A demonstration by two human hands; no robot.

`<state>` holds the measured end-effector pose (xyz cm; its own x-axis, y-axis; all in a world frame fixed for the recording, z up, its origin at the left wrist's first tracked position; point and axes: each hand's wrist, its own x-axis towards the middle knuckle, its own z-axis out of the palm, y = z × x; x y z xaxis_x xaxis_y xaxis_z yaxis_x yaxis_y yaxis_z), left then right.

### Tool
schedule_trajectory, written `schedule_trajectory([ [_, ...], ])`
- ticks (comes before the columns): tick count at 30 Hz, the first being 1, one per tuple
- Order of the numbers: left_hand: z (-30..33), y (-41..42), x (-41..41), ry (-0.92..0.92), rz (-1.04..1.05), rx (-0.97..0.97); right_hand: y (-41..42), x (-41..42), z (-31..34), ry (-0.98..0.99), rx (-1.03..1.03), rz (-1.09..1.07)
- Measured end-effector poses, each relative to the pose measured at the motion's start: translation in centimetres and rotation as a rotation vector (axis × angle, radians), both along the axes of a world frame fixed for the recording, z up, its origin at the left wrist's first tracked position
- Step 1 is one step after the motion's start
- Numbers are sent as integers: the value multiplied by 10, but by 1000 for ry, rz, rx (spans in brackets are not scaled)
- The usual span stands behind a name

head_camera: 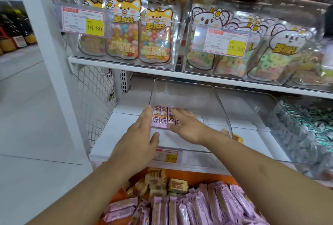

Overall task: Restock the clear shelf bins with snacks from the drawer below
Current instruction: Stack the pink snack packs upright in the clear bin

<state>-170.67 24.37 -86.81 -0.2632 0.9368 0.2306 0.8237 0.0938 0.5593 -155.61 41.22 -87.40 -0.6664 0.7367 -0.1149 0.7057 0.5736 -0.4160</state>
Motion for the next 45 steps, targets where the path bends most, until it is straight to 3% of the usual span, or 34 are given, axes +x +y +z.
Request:
schedule_trajectory([
  [5,14,-29,16,3,-3,-69,-65,54,47,109,-24,-28],
  [10,21,-66,42,41,4,-38,-130,114,53,178,26,-55],
  [13,8,-90,68,56,-27,-18,-157,149,28,210,-30,-96],
  [17,-35,-119,109,72,-148,-130,-173,196,-27,87,-82,-240],
  [20,-75,-128,131,126,-240,-267,-178,218,-57,-14,-140,-297],
  [25,-118,-106,142,49,-252,-448,-154,229,-97,-170,-209,-271],
  [33,-204,-29,148,-76,-118,-647,-99,219,-177,-85,-244,-539],
  [39,-239,-16,165,-80,-22,-732,-93,211,-209,-64,-249,-624],
  [45,-233,-31,162,-180,16,-631,-104,216,-202,37,-229,-578],
])
